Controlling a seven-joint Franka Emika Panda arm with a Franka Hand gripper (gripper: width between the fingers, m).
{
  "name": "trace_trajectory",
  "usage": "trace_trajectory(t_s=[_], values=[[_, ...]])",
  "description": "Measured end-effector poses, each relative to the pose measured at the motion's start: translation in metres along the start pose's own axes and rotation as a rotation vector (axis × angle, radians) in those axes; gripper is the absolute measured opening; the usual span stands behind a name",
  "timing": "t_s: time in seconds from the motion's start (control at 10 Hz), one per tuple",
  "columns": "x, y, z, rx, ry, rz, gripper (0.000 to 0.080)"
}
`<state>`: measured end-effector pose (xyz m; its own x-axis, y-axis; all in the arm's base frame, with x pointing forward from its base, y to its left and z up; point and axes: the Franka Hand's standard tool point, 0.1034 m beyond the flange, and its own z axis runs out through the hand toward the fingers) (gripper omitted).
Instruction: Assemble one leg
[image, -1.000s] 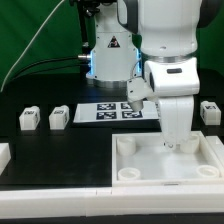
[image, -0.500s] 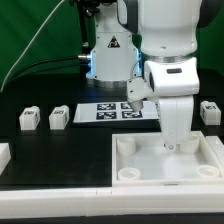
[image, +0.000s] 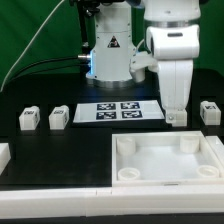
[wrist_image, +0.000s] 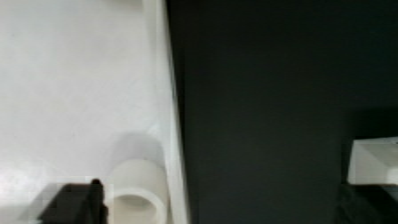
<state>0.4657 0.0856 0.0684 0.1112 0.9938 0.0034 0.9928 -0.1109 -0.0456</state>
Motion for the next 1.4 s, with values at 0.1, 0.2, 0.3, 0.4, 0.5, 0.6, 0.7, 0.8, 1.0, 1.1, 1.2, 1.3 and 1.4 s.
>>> trace_trajectory(t_s=[0.1, 0.2, 0.3, 0.4, 0.5, 0.6, 0.7, 0.8, 1.0, 1.1, 1.2, 1.3, 1.4], values=[[0.0, -0.001, 0.002, 0.005, 0.0, 0.024, 0.0649], [-0.001, -0.001, 0.004, 0.008, 0.0, 0.024, 0.0649], [-0.001, -0.001, 0.004, 0.008, -0.001, 0.073, 0.0649], [-0.001, -0.001, 0.004, 0.009, 0.001, 0.186, 0.0649], [-0.001, -0.002, 0.004, 0.01, 0.0, 0.298, 0.0649], [-0.001, -0.002, 0.005, 0.01, -0.001, 0.389, 0.0649], [-0.001, -0.004, 0.006, 0.015, 0.007, 0.563, 0.0649], [0.0, -0.009, 0.008, 0.026, 0.009, 0.721, 0.0649], [0.013, -0.018, 0.009, 0.039, 0.013, 1.031, 0.0649], [0.024, -0.025, 0.011, 0.043, 0.006, 1.164, 0.0649], [0.034, -0.029, 0.012, 0.054, 0.006, 1.295, 0.0649], [0.043, -0.033, 0.013, 0.065, 0.005, 1.416, 0.0649], [0.051, -0.038, 0.014, 0.067, 0.0, 1.435, 0.0649]])
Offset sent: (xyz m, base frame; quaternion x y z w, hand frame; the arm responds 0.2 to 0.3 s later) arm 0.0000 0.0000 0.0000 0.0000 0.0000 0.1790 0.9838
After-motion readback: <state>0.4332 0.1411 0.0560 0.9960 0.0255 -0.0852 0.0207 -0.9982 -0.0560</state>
